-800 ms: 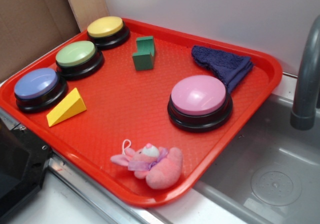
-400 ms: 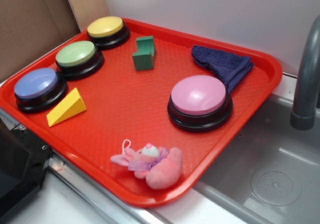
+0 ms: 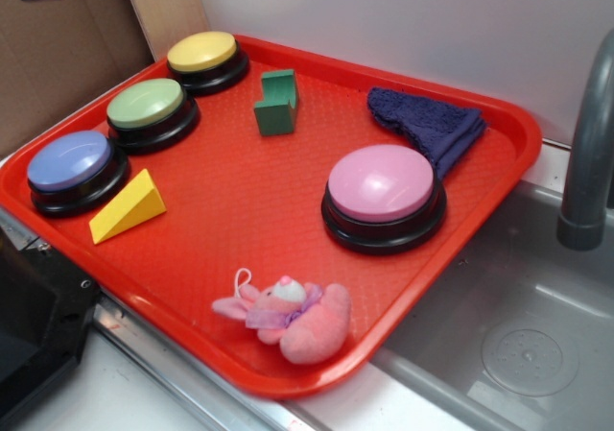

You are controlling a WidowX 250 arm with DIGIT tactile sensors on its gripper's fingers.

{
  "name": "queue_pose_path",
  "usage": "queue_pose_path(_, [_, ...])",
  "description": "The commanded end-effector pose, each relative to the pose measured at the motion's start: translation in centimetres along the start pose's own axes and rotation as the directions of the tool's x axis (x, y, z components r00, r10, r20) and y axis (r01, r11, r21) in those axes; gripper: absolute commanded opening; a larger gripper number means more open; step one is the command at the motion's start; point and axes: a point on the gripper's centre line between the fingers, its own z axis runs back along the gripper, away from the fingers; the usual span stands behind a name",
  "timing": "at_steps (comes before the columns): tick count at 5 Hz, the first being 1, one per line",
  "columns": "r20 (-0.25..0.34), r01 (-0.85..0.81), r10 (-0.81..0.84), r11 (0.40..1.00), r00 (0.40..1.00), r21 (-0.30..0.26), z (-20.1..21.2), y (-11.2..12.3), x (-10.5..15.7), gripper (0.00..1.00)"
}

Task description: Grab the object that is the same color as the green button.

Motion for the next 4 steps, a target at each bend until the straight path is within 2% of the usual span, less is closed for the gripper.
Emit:
queue_pose_path(1, [0.152,-0.304,0.296,0.952,0.943,0.033,-5.1,-0.9,6.1,1.0])
queue_pose_path(2, [0.178,-0.329,0.316,0.943,0.932,0.048,-8.2,-1.8,7.8,1.0])
queue_pose_path(4, [0.092,-0.325,0.316,0.94,0.944,0.107,-13.5,-2.1,9.5,1.0])
